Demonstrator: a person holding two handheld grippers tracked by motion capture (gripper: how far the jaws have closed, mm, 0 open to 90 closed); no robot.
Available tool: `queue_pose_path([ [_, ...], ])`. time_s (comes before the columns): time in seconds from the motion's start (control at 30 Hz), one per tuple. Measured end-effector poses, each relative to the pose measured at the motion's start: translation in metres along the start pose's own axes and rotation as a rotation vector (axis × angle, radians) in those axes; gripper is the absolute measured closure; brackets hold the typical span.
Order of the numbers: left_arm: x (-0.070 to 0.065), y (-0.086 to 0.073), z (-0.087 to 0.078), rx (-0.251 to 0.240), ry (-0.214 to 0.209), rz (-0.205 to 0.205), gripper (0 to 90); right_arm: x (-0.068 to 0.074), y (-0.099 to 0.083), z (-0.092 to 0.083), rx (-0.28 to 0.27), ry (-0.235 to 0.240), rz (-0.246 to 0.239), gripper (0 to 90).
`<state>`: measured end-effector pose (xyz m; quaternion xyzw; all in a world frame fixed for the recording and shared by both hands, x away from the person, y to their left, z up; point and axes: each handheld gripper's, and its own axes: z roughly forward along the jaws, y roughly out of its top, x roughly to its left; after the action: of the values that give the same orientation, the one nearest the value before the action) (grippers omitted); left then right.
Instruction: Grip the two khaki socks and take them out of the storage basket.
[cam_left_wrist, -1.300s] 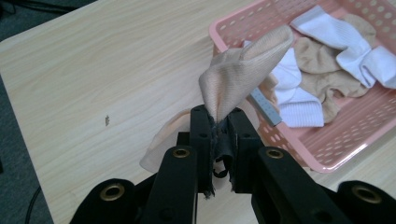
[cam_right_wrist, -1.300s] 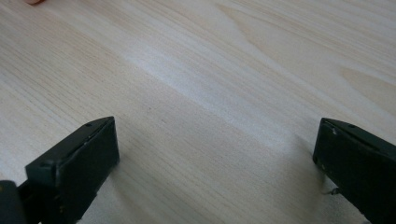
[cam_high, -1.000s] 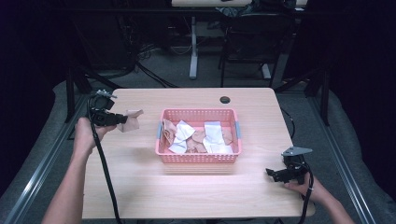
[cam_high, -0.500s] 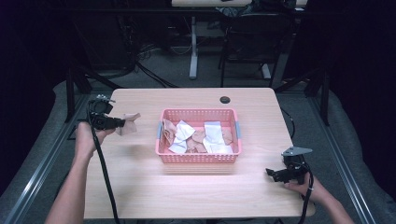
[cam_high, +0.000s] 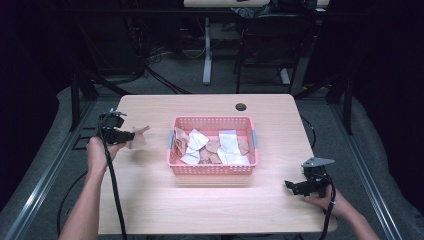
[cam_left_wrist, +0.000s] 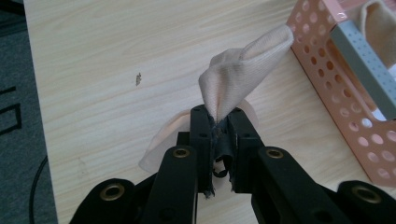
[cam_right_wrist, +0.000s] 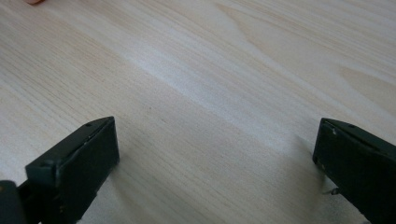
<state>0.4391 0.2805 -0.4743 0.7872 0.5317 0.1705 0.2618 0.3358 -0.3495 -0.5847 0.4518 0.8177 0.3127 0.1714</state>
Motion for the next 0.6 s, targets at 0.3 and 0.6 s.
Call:
queue_pose_path([
  [0.3, 0.003, -0.015, 0.018, -0.01, 0.003, -0.055, 82.5, 0.0, 0.0, 0.0, -0.003, 0.003, 0.002, 0.0],
  [0.6, 0.007, -0.026, 0.037, 0.007, 0.008, -0.099, 82.5, 0.0, 0.0, 0.0, 0.0, 0.003, 0.0, 0.0],
])
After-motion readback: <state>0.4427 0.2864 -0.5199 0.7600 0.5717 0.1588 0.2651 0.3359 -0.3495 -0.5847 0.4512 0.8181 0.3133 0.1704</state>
